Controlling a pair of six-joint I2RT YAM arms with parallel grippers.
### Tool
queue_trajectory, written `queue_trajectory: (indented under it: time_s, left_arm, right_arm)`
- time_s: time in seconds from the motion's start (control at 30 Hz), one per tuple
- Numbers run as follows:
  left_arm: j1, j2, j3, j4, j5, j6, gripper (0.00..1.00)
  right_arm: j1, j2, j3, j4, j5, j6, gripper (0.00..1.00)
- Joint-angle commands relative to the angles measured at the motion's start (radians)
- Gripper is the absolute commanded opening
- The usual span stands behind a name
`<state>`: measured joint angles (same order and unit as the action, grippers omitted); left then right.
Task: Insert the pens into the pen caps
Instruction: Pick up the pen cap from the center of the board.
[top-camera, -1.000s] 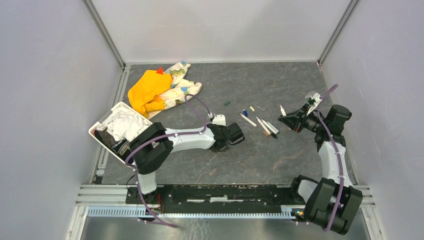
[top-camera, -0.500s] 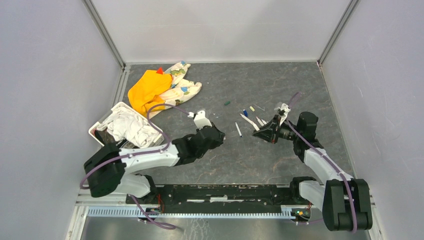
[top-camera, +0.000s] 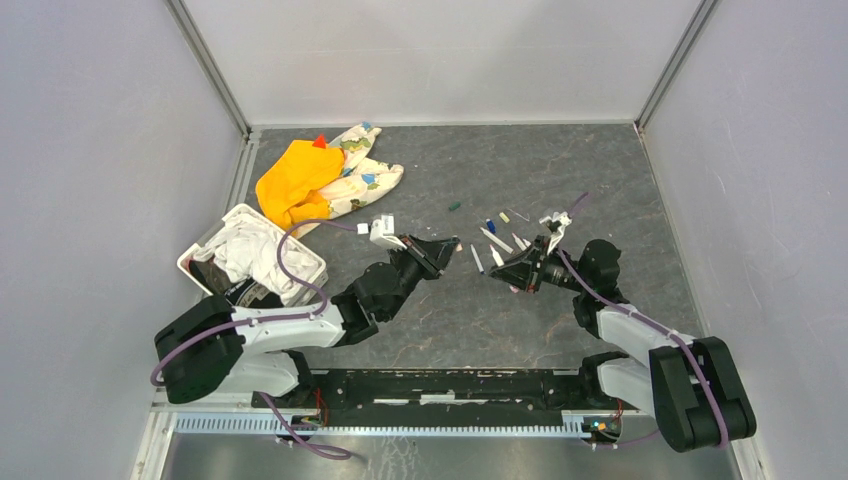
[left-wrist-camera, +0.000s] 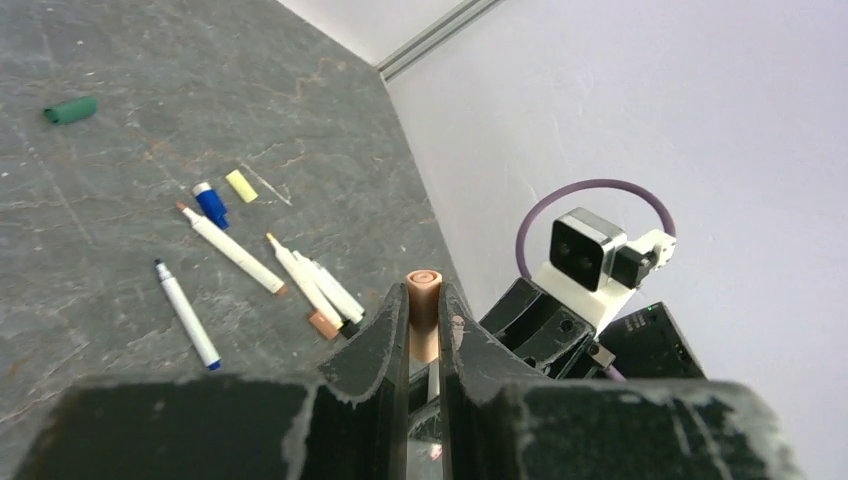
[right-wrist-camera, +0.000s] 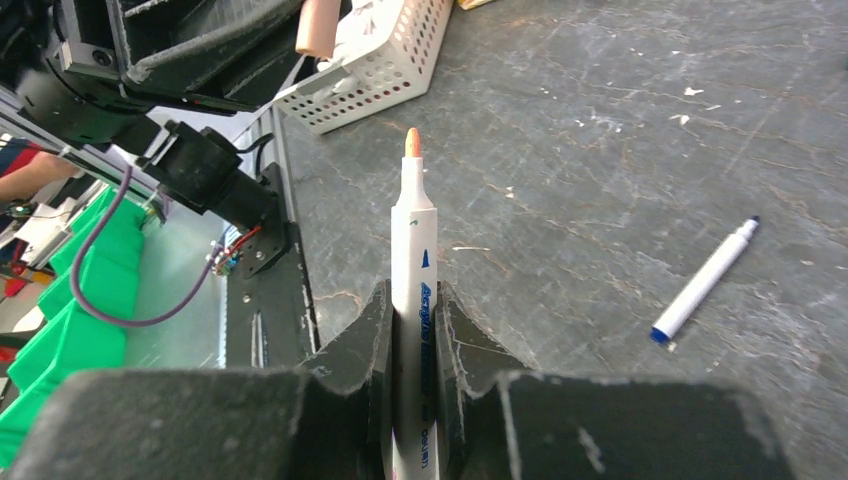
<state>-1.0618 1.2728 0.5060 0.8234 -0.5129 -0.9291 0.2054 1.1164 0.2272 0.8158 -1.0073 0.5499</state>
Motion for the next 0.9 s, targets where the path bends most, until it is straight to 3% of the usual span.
queue_trajectory:
  time_s: [0.0,0.4,0.87]
  left_arm:
    - [-0.002,0.038,0.026,0.159,-0.004,0.062,0.02]
    - [-0.002,0.153,0.066,0.247,0.053,0.03,0.02]
    - [-0.002,0.184,0.061,0.283,0.076,0.008,0.02]
  right_arm:
    - [0.041,0.003,0.002,0.141,0.026,0.089,0.0]
    - [0.125,0.016,0.004,0.144,0.038,0.085,0.0]
    - [0.13,0.013,0.022,0.099,0.059,0.058,0.0]
